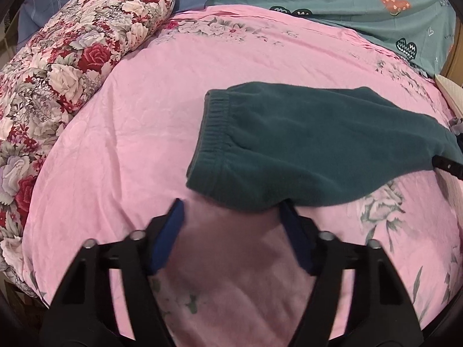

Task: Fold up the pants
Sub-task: 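Close the right gripper on the sweatpants leg hem, then close the left gripper on the waistband while the right gripper holds the leg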

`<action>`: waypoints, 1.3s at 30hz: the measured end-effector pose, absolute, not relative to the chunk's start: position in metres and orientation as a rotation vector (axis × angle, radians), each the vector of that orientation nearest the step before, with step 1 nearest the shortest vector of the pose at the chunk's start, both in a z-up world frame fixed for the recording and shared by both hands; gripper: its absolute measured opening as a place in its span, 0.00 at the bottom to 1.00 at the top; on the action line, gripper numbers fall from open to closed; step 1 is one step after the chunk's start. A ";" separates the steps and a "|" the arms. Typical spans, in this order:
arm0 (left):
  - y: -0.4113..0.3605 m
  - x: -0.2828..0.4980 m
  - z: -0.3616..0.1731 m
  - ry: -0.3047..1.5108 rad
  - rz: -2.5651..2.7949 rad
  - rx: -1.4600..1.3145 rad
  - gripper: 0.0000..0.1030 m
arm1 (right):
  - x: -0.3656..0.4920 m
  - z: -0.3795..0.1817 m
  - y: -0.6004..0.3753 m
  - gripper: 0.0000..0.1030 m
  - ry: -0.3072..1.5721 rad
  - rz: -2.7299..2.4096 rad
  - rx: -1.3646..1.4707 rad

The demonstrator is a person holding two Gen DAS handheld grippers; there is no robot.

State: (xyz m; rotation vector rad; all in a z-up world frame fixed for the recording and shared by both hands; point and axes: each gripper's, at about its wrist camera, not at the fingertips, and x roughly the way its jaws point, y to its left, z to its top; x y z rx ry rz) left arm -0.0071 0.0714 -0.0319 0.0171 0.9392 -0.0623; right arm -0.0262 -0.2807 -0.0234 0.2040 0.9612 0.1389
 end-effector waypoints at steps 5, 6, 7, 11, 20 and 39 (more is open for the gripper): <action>0.069 -0.007 -0.026 0.928 -0.094 -0.007 0.11 | -0.040 -0.009 -0.293 0.03 0.882 0.192 0.295; 0.069 -0.008 -0.024 0.923 -0.103 -0.014 0.05 | -0.044 -0.004 -0.294 0.03 0.863 0.202 0.301; 0.069 -0.010 -0.022 0.916 -0.109 -0.022 0.04 | -0.046 0.001 -0.296 0.03 0.845 0.211 0.308; 0.067 -0.010 -0.011 0.879 -0.110 -0.019 0.03 | -0.047 0.014 -0.302 0.00 0.812 0.229 0.329; 0.056 -0.009 -0.003 0.845 -0.121 -0.011 0.83 | -0.042 0.011 -0.310 0.00 0.829 0.236 0.373; 0.063 0.007 -0.002 0.968 -0.212 -0.102 0.08 | -0.043 0.024 -0.311 0.00 0.802 0.250 0.376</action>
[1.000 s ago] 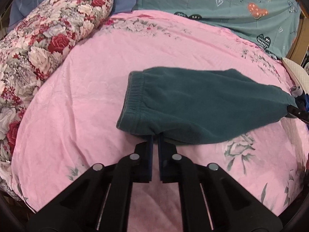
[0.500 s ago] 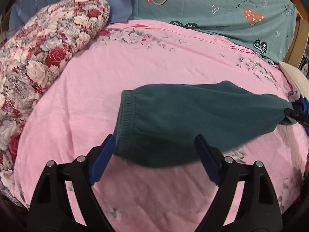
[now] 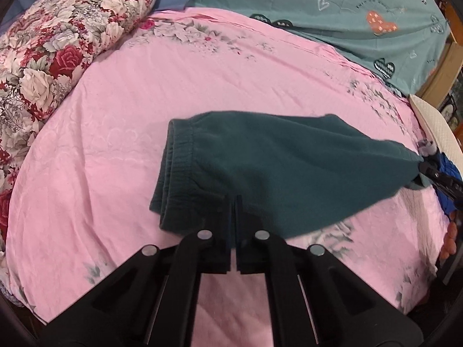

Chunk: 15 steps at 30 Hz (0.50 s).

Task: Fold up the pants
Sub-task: 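Close the left gripper on the waistband while the right gripper holds the leg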

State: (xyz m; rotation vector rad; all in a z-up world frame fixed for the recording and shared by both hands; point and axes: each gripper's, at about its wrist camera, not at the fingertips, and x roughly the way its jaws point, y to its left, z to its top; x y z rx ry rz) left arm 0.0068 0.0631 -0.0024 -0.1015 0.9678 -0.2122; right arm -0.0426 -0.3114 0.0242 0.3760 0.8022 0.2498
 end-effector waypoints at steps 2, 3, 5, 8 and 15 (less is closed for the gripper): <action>0.052 -0.009 0.004 0.936 -0.215 0.017 0.44 | -0.044 0.026 -0.311 0.00 0.797 0.253 0.369; 0.047 -0.017 0.006 0.911 -0.206 0.068 0.71 | -0.044 0.026 -0.312 0.00 0.797 0.255 0.370; 0.034 -0.030 0.003 0.863 -0.194 0.187 0.73 | -0.043 0.025 -0.313 0.00 0.798 0.256 0.374; 0.028 -0.026 -0.007 0.877 -0.190 0.223 0.63 | -0.041 0.024 -0.313 0.00 0.805 0.258 0.378; 0.011 -0.010 -0.025 0.918 -0.226 0.303 0.02 | -0.046 0.027 -0.316 0.00 0.798 0.258 0.379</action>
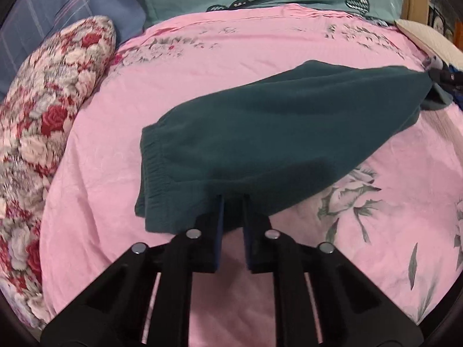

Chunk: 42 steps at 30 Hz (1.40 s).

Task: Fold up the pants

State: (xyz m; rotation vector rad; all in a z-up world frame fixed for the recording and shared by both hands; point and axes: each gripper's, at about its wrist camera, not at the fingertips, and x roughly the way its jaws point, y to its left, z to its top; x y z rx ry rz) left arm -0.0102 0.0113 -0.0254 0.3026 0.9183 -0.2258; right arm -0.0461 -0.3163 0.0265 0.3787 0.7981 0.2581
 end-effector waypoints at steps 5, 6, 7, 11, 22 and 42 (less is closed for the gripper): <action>0.020 -0.007 -0.012 0.897 -0.232 0.242 0.01 | -0.045 0.029 -0.317 0.00 0.795 0.262 0.384; 0.022 -0.007 -0.006 0.885 -0.231 0.228 0.01 | -0.045 0.031 -0.316 0.00 0.793 0.265 0.383; 0.025 -0.006 -0.001 0.876 -0.231 0.214 0.01 | -0.044 0.033 -0.316 0.00 0.790 0.268 0.384; 0.031 0.003 0.020 0.837 -0.223 0.177 0.01 | -0.036 0.048 -0.317 0.00 0.765 0.285 0.392; 0.021 0.058 0.036 0.833 -0.252 0.179 0.01 | 0.063 0.086 -0.317 0.00 0.787 0.271 0.337; -0.011 0.020 -0.005 0.929 -0.411 0.293 0.38 | 0.112 0.028 -0.289 0.32 0.928 0.294 0.180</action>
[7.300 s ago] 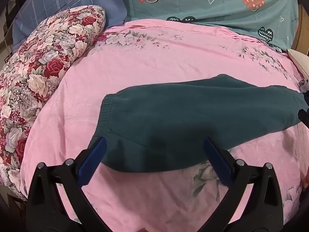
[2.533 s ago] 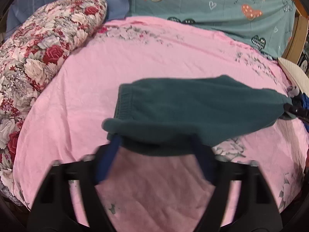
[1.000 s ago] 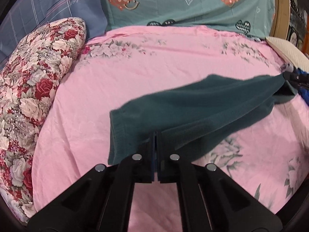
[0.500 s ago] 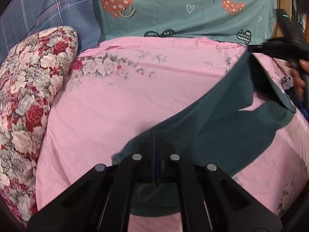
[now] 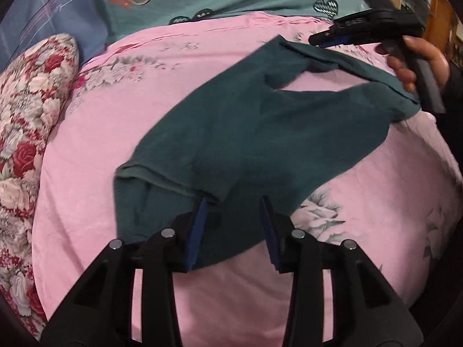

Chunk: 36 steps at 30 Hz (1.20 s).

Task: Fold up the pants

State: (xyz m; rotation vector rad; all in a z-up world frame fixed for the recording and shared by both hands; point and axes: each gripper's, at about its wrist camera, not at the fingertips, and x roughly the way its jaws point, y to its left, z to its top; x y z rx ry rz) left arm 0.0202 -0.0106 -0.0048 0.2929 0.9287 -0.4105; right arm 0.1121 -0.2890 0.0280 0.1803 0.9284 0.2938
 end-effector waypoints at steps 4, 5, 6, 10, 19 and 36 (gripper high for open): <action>-0.010 0.042 -0.023 0.976 -0.361 0.256 0.26 | 0.080 0.028 -0.287 0.32 0.915 0.322 0.200; -0.008 0.048 -0.027 0.993 -0.344 0.246 0.15 | 0.073 0.027 -0.288 0.32 0.908 0.321 0.206; -0.004 0.051 -0.026 0.989 -0.341 0.223 0.13 | 0.066 0.026 -0.289 0.32 0.905 0.323 0.214; 0.005 0.064 -0.006 0.959 -0.327 0.170 0.08 | 0.052 0.017 -0.297 0.32 0.921 0.317 0.253; 0.062 0.194 0.067 0.803 -0.077 0.017 0.06 | 0.060 0.019 -0.317 0.32 0.902 0.233 0.307; 0.080 0.069 0.013 1.041 -0.219 -0.069 0.59 | -0.016 0.009 -0.306 0.45 0.928 0.253 0.202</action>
